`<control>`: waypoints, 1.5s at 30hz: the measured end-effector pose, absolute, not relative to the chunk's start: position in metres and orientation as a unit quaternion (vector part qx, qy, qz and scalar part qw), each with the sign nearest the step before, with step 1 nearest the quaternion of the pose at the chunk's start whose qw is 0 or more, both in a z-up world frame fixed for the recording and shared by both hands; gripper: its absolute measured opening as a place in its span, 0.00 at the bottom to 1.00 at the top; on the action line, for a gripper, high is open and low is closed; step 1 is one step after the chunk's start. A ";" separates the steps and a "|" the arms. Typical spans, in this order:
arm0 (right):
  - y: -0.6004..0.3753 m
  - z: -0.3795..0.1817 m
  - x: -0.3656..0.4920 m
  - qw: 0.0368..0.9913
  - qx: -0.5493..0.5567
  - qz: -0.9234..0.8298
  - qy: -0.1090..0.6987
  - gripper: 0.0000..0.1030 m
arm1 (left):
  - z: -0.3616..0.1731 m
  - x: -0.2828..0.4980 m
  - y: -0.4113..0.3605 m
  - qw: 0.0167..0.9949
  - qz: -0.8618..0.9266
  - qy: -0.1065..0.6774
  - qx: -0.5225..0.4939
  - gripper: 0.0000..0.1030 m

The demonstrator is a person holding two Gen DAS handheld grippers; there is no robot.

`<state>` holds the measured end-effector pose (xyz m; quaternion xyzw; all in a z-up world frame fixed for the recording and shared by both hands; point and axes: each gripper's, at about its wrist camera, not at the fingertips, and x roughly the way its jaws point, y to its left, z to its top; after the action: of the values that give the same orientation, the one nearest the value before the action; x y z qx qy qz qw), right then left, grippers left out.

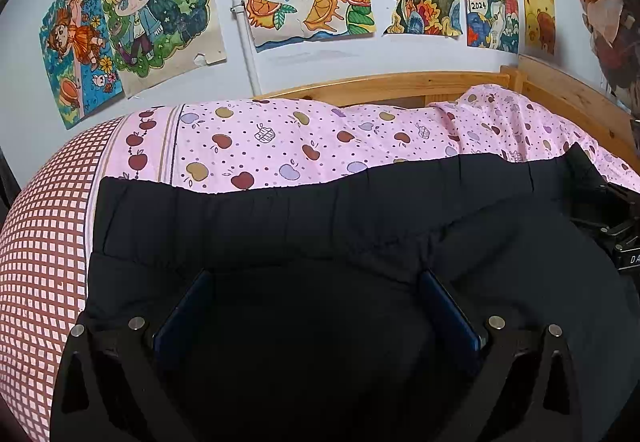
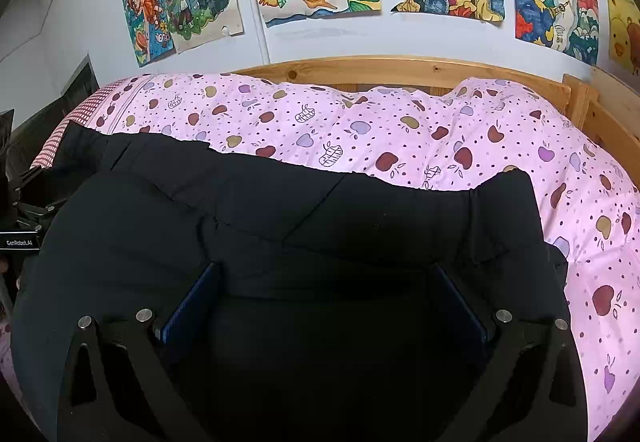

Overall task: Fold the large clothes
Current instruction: 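Release the jacket with both tools and press the fold flat, then grasp the folded black jacket edge with both tools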

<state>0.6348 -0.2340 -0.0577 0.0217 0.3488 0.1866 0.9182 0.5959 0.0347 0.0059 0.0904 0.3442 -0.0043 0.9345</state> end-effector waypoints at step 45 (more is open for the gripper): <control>-0.238 0.011 0.542 0.971 -0.144 -0.022 0.191 0.98 | 0.040 0.518 0.163 0.940 0.078 0.334 0.006 1.00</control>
<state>0.5418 -0.2383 0.0113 -0.1444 0.1906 -0.0220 0.9707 0.5181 0.1628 0.0403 0.0056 0.3335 0.0777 0.9395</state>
